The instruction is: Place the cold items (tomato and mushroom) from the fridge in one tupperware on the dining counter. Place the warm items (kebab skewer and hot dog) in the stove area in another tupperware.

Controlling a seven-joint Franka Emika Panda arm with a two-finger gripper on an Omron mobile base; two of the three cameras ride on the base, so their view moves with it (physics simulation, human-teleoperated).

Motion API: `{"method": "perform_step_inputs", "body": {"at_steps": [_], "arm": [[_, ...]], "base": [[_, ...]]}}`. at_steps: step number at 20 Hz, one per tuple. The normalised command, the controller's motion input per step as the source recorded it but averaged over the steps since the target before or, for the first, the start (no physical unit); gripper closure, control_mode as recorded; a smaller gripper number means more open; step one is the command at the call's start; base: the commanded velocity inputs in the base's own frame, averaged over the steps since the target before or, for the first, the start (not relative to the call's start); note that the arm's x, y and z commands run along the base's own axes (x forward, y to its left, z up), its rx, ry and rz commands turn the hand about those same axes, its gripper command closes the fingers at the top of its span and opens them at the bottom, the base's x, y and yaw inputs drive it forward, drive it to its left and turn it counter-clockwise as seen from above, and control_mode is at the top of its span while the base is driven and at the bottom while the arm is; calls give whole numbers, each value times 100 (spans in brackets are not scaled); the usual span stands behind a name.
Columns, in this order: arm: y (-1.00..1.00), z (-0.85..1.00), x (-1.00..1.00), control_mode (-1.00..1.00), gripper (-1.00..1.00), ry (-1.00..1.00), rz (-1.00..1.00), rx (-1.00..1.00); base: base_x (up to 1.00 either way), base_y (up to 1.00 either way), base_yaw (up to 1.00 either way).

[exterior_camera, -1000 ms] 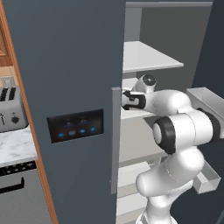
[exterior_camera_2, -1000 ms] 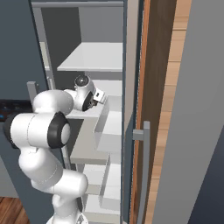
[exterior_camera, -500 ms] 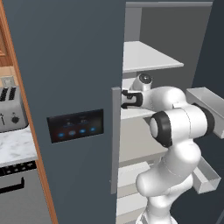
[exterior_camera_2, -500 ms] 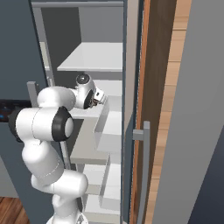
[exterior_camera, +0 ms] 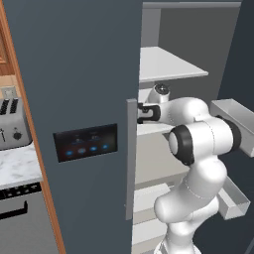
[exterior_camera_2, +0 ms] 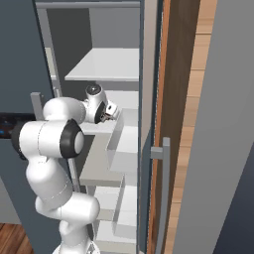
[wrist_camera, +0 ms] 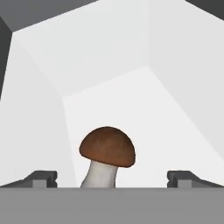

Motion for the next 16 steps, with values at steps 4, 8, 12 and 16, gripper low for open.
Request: {"method": "perform_step_inputs", "body": {"at_steps": [4,8,12,16], "arm": [[4,-19,10,-100,-100,1,0,0],[3,-14,16,-100,-100,0,0,0],[0,-9,13,-100,-100,0,0,0],[0,-10,13,-100,-100,0,0,-3]], "base": [[0,0,0],[0,0,0],[0,0,0],[0,0,0]]}}
